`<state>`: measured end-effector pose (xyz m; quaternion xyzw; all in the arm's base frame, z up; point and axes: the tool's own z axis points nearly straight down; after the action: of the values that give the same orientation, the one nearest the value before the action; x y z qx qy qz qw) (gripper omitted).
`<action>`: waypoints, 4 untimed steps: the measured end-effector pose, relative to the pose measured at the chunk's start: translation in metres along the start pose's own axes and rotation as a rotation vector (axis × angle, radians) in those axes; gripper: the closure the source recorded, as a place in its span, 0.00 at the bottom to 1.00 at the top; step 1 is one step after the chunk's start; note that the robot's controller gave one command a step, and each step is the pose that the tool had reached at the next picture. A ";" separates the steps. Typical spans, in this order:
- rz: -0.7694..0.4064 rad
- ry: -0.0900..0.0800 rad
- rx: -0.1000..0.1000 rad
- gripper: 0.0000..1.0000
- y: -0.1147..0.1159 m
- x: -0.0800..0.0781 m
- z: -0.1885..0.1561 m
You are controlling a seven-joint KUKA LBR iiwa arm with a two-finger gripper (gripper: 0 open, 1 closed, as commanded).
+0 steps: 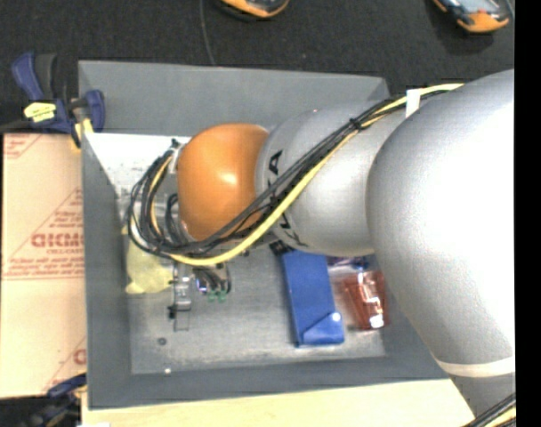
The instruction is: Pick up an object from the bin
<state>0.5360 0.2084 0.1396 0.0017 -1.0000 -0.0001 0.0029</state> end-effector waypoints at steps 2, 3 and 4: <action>0.034 -0.014 -0.005 0.00 0.017 -0.054 0.068; 0.262 -0.011 -0.006 0.00 0.022 -0.037 0.028; 0.052 -0.007 -0.001 0.00 0.016 -0.046 0.058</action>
Offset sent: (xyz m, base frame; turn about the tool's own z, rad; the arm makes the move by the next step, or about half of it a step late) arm 0.0494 0.0172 -0.0696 0.0368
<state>0.5812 0.2247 0.0812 -0.0242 -0.9997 -0.0007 -0.0006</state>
